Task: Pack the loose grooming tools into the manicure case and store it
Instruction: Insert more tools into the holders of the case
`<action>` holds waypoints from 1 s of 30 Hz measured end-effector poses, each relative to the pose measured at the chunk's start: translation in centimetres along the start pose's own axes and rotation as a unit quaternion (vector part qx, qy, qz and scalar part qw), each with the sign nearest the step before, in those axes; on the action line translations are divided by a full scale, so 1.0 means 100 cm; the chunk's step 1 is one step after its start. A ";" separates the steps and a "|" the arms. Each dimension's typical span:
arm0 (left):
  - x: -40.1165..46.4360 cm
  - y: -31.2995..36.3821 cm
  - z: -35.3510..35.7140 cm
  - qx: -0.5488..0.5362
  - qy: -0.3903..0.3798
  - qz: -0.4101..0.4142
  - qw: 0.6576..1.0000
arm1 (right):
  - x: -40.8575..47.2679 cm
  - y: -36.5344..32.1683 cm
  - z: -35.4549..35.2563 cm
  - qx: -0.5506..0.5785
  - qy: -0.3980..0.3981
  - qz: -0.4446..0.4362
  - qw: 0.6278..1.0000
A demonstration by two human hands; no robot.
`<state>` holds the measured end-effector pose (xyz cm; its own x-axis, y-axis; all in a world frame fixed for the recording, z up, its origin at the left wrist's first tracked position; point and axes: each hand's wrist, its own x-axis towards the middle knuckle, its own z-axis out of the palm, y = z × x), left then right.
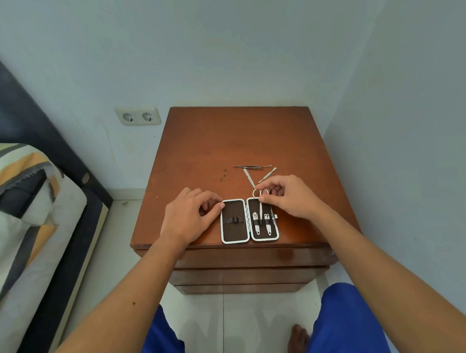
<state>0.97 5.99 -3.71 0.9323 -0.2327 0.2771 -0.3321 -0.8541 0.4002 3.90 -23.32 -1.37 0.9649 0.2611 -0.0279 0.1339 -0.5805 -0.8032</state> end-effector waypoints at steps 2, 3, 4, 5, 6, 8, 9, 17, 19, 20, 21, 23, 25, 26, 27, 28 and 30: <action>0.000 0.000 0.000 0.000 -0.002 -0.001 1.000 | -0.002 -0.001 0.000 -0.019 -0.013 -0.014 1.000; 0.001 0.000 0.000 0.000 -0.003 -0.001 1.000 | -0.002 -0.001 0.000 -0.025 -0.015 -0.019 0.999; 0.001 0.000 0.000 0.000 -0.003 -0.001 1.000 | -0.002 -0.001 0.000 -0.030 -0.015 -0.022 0.999; 0.001 0.000 0.000 0.000 -0.004 -0.001 1.000 | -0.001 -0.001 0.000 -0.031 -0.013 -0.021 0.999; 0.001 0.000 0.000 0.001 -0.005 -0.001 1.000 | -0.001 0.000 0.000 -0.028 -0.009 -0.015 0.999; 0.001 0.000 0.000 0.001 -0.005 0.000 1.000 | 0.001 0.002 -0.001 -0.021 -0.001 -0.006 1.000; 0.000 0.000 0.000 0.000 -0.004 0.001 1.000 | 0.002 0.003 -0.001 -0.018 0.000 -0.003 1.000; 0.001 -0.001 0.000 0.000 -0.005 -0.002 1.000 | 0.005 0.004 -0.001 -0.029 -0.009 -0.010 0.999; 0.001 0.000 0.000 0.002 -0.005 -0.001 1.000 | 0.002 0.003 -0.001 -0.043 -0.019 -0.021 0.999; 0.001 0.000 0.000 0.002 -0.005 0.000 1.000 | 0.000 0.002 -0.001 -0.047 -0.023 -0.028 0.998; 0.001 0.000 0.000 0.002 -0.005 0.001 1.000 | -0.002 0.002 -0.001 -0.050 -0.026 -0.034 0.998; 0.001 0.000 0.000 0.002 -0.004 0.000 1.000 | -0.006 -0.001 -0.001 -0.057 -0.027 -0.042 0.997; 0.001 0.000 0.000 0.001 -0.004 0.000 1.000 | -0.009 -0.004 -0.001 -0.082 -0.024 -0.048 0.995; 0.000 0.000 0.000 0.000 -0.004 0.000 1.000 | -0.012 -0.004 0.000 -0.093 -0.024 -0.052 0.994; 0.001 0.000 0.000 -0.001 -0.004 0.000 1.000 | -0.016 -0.004 0.000 -0.096 -0.024 -0.057 0.993; 0.001 0.000 0.001 -0.002 -0.003 -0.001 1.000 | -0.021 -0.004 0.001 -0.096 -0.030 -0.059 0.993; 0.001 0.000 0.001 -0.002 0.000 0.000 1.000 | -0.031 -0.003 0.002 -0.123 -0.050 -0.065 0.989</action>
<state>1.10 5.95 -3.78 0.9323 -0.2326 0.2771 -0.3328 -0.8519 0.4044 0.81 -23.81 -1.14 0.9107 0.4131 -0.0029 0.3172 -0.7038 -0.6356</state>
